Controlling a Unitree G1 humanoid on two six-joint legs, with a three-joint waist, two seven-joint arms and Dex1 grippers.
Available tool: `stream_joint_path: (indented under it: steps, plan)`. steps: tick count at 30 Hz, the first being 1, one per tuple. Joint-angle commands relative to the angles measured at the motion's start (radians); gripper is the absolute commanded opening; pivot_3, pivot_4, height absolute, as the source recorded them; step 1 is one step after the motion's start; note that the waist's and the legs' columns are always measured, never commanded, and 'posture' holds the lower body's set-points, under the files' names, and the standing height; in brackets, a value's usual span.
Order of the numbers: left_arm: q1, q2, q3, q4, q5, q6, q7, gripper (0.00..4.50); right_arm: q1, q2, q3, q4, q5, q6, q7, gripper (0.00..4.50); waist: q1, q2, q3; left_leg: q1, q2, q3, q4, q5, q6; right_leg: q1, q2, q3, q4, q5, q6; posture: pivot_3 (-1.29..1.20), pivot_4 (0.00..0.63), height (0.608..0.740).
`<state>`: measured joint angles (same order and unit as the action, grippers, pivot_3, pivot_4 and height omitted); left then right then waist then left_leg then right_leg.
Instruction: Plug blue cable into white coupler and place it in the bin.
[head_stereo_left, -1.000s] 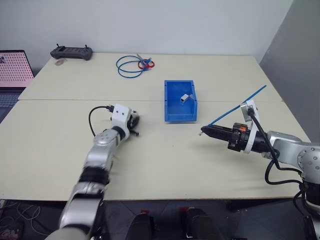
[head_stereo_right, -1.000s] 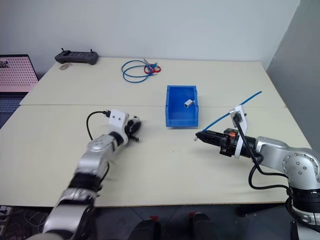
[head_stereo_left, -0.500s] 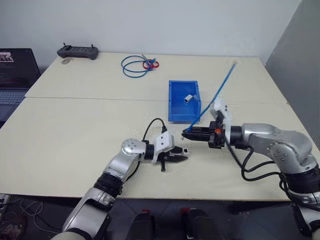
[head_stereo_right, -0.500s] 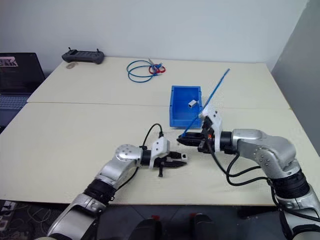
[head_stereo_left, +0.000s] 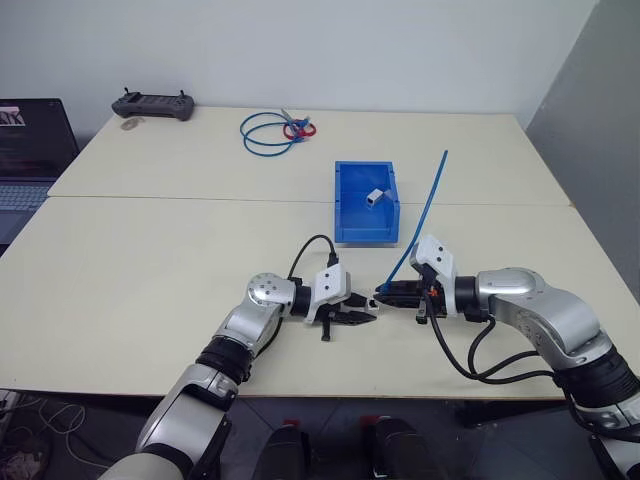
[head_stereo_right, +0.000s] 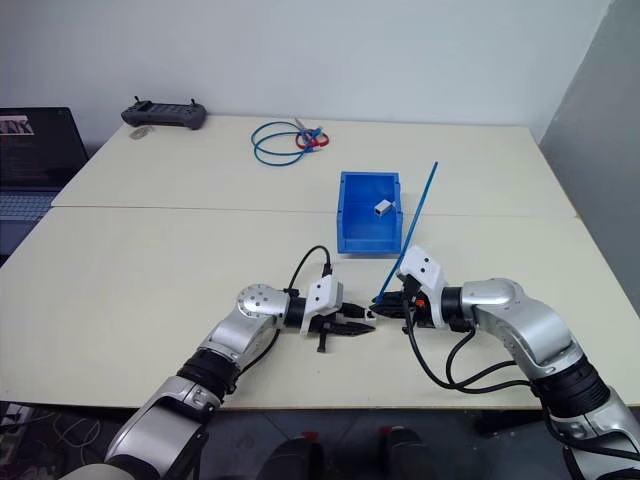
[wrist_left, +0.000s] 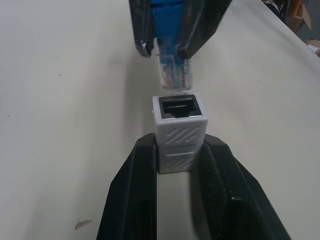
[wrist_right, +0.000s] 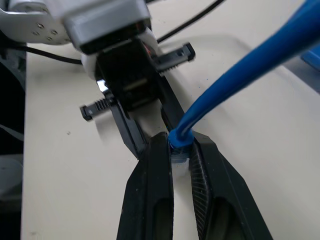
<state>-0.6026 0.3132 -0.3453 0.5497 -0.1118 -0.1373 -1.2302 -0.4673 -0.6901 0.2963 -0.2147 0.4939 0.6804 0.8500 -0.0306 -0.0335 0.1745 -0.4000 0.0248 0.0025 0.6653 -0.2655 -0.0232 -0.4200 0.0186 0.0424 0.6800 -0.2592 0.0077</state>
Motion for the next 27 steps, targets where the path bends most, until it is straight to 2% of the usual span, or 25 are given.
stream_joint_path:
  steps: [1,16,27]
  plan:
    - [-0.002,-0.001,0.006,-0.007,0.006,-0.004,-0.013,0.80,-0.005,0.014,-0.006,0.016,-0.035,-0.035,0.028,0.19,0.000,0.000,0.000,0.000,0.000,0.000,0.000,0.000,0.000,0.000,0.001,0.000,0.000,0.000,0.000,0.00,0.150,0.740]
    - [0.008,0.008,0.012,-0.007,0.012,-0.004,-0.016,0.80,-0.018,0.051,-0.055,-0.013,-0.002,0.029,0.100,0.19,-0.001,0.000,0.000,0.000,0.001,0.000,0.000,0.000,0.000,0.000,0.004,0.001,0.000,0.000,0.000,0.00,0.150,0.740]
    - [0.025,0.017,0.011,-0.032,0.013,0.005,-0.016,0.80,-0.015,0.076,-0.030,0.016,-0.066,-0.001,0.094,0.19,-0.001,0.000,0.000,0.000,0.001,0.000,0.000,0.000,0.000,0.000,0.004,0.001,0.000,0.000,0.000,0.00,0.150,0.740]
